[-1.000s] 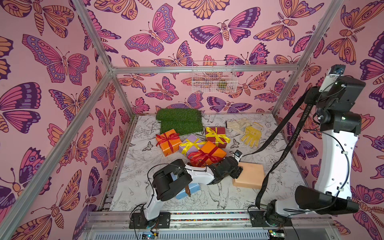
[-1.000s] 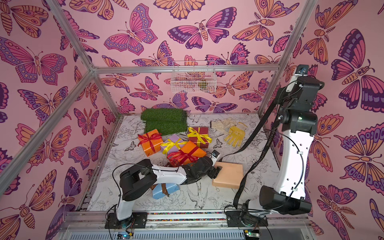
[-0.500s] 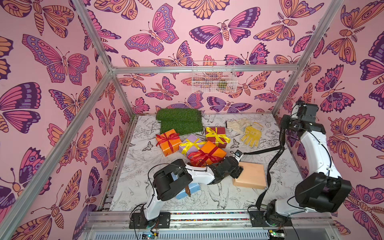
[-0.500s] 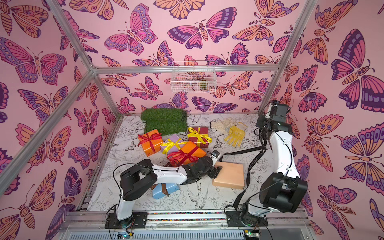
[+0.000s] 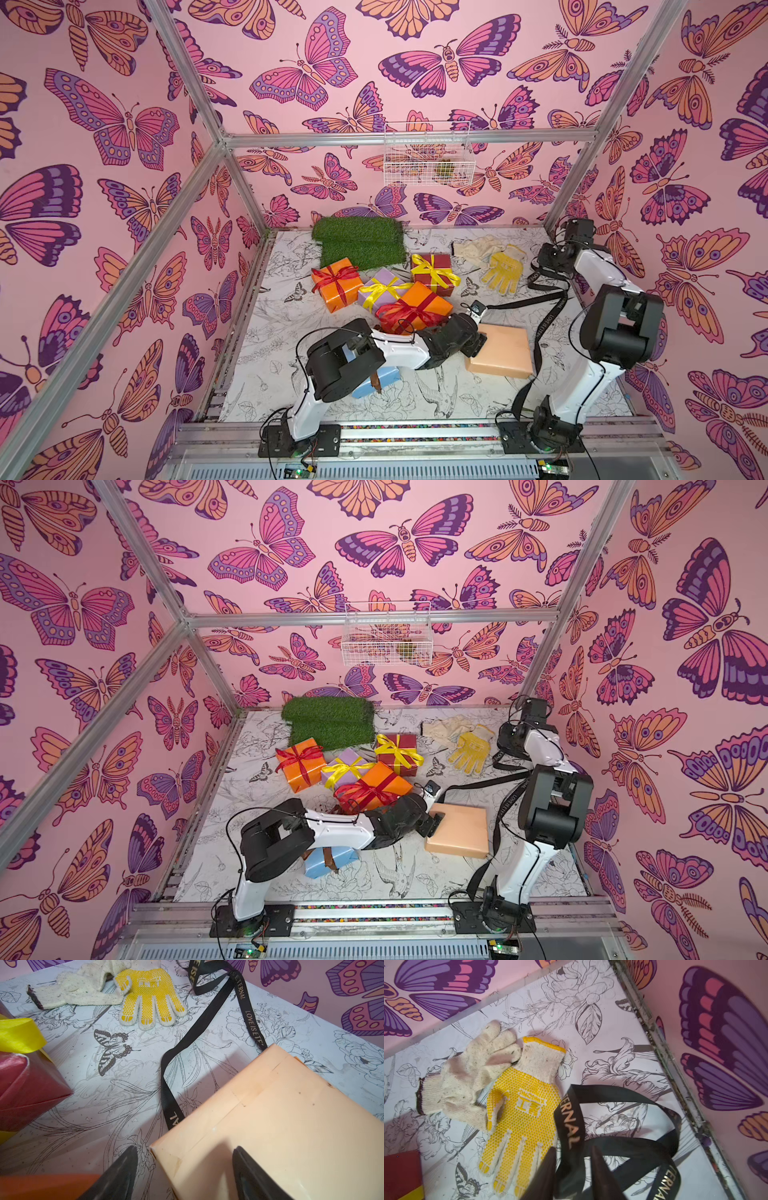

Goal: Untie the ribbon bows on the gift boxes
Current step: Place the ribbon at the center of the board.

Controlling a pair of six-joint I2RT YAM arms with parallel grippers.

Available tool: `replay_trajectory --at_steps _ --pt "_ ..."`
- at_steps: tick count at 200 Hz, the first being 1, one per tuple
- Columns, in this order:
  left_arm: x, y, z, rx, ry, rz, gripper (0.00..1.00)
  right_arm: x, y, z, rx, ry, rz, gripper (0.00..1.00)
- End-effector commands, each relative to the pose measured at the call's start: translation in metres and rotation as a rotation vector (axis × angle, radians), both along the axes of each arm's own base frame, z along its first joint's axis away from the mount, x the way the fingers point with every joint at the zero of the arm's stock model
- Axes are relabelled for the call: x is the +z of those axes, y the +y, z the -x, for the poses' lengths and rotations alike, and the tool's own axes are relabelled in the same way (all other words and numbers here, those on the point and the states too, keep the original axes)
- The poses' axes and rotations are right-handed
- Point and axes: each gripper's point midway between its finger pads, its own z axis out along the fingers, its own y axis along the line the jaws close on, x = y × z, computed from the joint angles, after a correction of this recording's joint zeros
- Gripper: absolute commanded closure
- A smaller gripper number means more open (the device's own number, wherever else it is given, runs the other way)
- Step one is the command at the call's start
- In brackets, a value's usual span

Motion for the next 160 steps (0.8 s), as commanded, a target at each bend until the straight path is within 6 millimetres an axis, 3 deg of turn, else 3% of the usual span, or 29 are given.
replay_trajectory --at_steps 1,11,18,26,59,100,124,160 --pt "-0.038 0.024 0.008 0.006 0.037 -0.161 0.26 0.034 0.022 -0.007 0.048 -0.044 0.012 0.47" --pt "-0.036 0.024 0.008 0.007 0.037 -0.155 0.27 0.036 0.03 -0.001 0.056 -0.022 0.032 0.42" --pt "-0.033 0.023 0.009 0.006 0.036 -0.151 0.26 0.038 0.036 0.005 0.058 -0.01 0.043 0.31" --pt "-0.03 0.024 0.009 0.006 0.035 -0.149 0.26 0.039 0.044 0.013 0.066 0.007 0.058 0.29" --pt "-0.007 0.026 0.011 0.001 0.016 -0.136 0.27 0.032 0.068 0.074 0.016 0.124 0.115 0.31" --pt "0.043 0.026 0.017 -0.044 0.0 -0.114 0.26 -0.002 0.095 0.15 -0.009 0.197 0.008 0.39" --pt "0.058 0.025 0.023 -0.072 0.014 -0.101 0.26 -0.012 0.118 0.17 0.043 0.24 0.01 0.4" --pt "0.049 0.026 0.031 -0.086 0.065 -0.104 0.26 -0.04 0.127 0.189 0.063 0.369 0.033 0.33"
